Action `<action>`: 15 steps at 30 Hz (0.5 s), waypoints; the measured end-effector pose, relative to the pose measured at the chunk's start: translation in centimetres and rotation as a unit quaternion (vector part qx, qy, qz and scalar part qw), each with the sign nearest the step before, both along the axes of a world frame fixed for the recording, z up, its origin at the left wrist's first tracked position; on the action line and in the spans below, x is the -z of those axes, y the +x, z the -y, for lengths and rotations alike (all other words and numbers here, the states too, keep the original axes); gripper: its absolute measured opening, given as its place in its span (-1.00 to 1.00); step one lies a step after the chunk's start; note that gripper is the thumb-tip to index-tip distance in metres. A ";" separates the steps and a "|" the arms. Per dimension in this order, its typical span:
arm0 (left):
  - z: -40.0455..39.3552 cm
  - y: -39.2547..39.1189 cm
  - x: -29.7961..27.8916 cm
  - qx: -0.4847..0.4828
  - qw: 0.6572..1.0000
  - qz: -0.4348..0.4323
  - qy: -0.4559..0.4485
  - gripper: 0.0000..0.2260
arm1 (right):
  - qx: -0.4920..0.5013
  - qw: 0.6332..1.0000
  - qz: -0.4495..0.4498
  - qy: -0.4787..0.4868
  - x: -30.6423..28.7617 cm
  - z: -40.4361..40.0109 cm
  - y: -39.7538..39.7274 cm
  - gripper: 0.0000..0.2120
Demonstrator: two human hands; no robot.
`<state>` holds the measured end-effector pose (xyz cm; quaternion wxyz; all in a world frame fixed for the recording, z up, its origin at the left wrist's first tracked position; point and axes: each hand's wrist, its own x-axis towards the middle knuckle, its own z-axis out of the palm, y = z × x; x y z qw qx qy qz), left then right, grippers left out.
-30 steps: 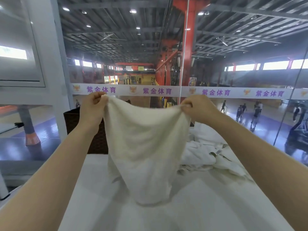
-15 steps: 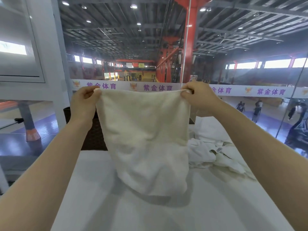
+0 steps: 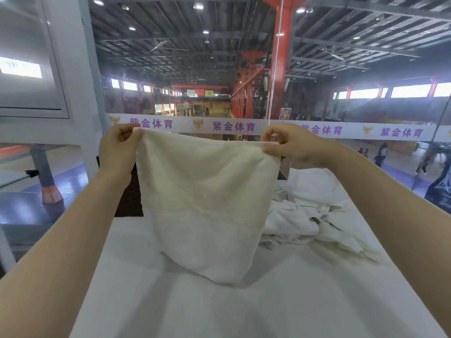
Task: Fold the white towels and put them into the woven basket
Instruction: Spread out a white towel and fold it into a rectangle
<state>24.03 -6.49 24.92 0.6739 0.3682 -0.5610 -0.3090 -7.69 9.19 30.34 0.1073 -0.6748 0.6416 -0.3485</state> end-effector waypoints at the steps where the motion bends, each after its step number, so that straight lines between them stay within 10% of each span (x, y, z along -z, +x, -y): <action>1: 0.1 0.2 -0.1 -0.006 1.000 0.003 0.002 -0.84 | -0.025 0.999 0.019 0.009 0.0 -0.2 0.1 -0.93; 15: 1.0 0.8 0.6 -0.064 0.997 0.048 -0.003 -0.82 | -0.078 0.988 -0.072 0.110 0.6 -0.1 -0.1 -0.88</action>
